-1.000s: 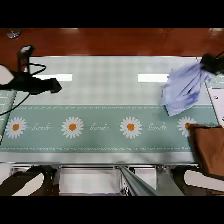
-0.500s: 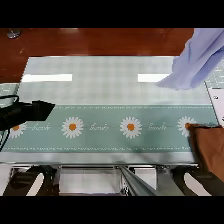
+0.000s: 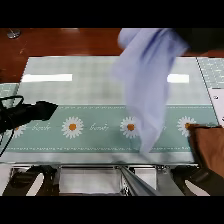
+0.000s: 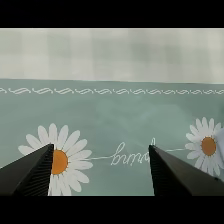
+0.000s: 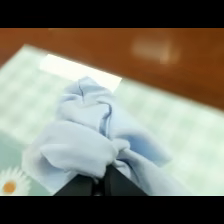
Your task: Fold the shirts.
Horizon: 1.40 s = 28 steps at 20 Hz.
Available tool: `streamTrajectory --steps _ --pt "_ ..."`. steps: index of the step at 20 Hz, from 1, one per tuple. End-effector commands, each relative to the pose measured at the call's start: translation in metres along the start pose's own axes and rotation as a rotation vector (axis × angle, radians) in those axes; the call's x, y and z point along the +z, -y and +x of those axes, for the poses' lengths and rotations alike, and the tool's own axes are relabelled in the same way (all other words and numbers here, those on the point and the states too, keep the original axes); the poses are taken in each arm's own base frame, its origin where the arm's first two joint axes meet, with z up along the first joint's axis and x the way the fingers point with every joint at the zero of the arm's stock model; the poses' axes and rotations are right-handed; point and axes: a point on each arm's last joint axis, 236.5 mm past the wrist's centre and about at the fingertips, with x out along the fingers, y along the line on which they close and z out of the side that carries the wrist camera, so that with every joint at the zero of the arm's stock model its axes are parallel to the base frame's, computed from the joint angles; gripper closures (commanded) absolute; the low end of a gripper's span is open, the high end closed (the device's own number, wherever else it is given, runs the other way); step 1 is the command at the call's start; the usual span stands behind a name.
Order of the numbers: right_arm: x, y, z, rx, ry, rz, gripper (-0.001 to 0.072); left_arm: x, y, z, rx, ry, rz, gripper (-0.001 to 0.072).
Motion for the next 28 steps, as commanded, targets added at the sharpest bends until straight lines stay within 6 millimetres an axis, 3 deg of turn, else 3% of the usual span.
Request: streamTrajectory --steps 1,4,6,7,8,9,10,11,13,14,16,17,18,19,21,23,25,28 --pt "-0.092 -0.060 0.116 0.157 -0.212 0.074 0.0686 -0.006 -0.010 0.022 0.015 -0.072 -0.033 0.0007" --pt "-0.156 -0.106 0.205 0.251 -0.351 0.176 0.0686 -0.013 -0.018 0.039 0.029 -0.133 -0.058 0.0007" --pt "-0.188 -0.123 0.242 0.292 -0.419 0.290 0.0680 -0.016 -0.022 0.046 0.034 -0.162 -0.054 0.0007" --pt "-0.197 -0.129 0.250 0.322 -0.454 0.328 0.0447 -0.018 -0.024 0.049 0.036 -0.176 -0.056 0.0007" --pt "-0.197 -0.129 0.249 0.347 -0.481 0.346 0.0147 -0.019 -0.025 0.051 0.037 -0.184 -0.059 0.0007" --pt "-0.184 -0.118 0.242 0.363 -0.491 0.326 0.0081 -0.020 -0.026 0.053 0.038 -0.190 -0.061 0.0007" --pt "-0.164 -0.096 0.228 0.362 -0.496 0.313 0.0081 -0.021 -0.026 0.053 0.039 -0.193 -0.053 0.0007" --pt "-0.138 -0.062 0.207 0.340 -0.490 0.313 0.0081 -0.023 -0.027 0.053 0.040 -0.204 -0.045 0.0007" --pt "-0.095 0.022 0.150 0.233 -0.436 0.345 0.0082 -0.038 -0.034 0.049 0.066 -0.269 -0.013 0.0007" --pt "-0.089 0.070 0.116 0.129 -0.416 0.359 0.0082 -0.052 -0.038 0.046 0.082 -0.330 -0.005 0.0006" --pt "-0.118 0.167 0.041 -0.182 -0.422 0.422 0.0083 -0.094 -0.035 0.044 0.052 -0.479 -0.043 0.0007" --pt "-0.142 0.196 0.014 -0.295 -0.413 0.498 0.0084 -0.120 -0.028 0.049 0.007 -0.546 -0.097 0.0007" --pt "-0.175 0.211 -0.005 -0.364 -0.402 0.592 0.0086 -0.146 -0.021 0.054 -0.041 -0.600 -0.145 0.0007" --pt "-0.208 0.213 -0.012 -0.385 -0.393 0.683 0.0086 -0.171 -0.015 0.060 -0.093 -0.642 -0.190 0.0007" --pt "-0.273 0.194 -0.010 -0.365 -0.399 0.815 0.0087 -0.200 -0.005 0.073 -0.158 -0.658 -0.296 0.0007" --pt "-0.323 0.168 -0.002 -0.327 -0.450 0.876 0.0087 -0.199 0.005 0.088 -0.217 -0.581 -0.392 0.0007" --pt "-0.355 0.141 0.007 -0.249 -0.506 0.940 0.0086 -0.191 0.013 0.101 -0.246 -0.506 -0.439 0.0007" --pt "-0.381 0.105 0.020 -0.135 -0.582 0.990 0.0087 -0.181 0.025 0.123 -0.243 -0.435 -0.444 0.0007"
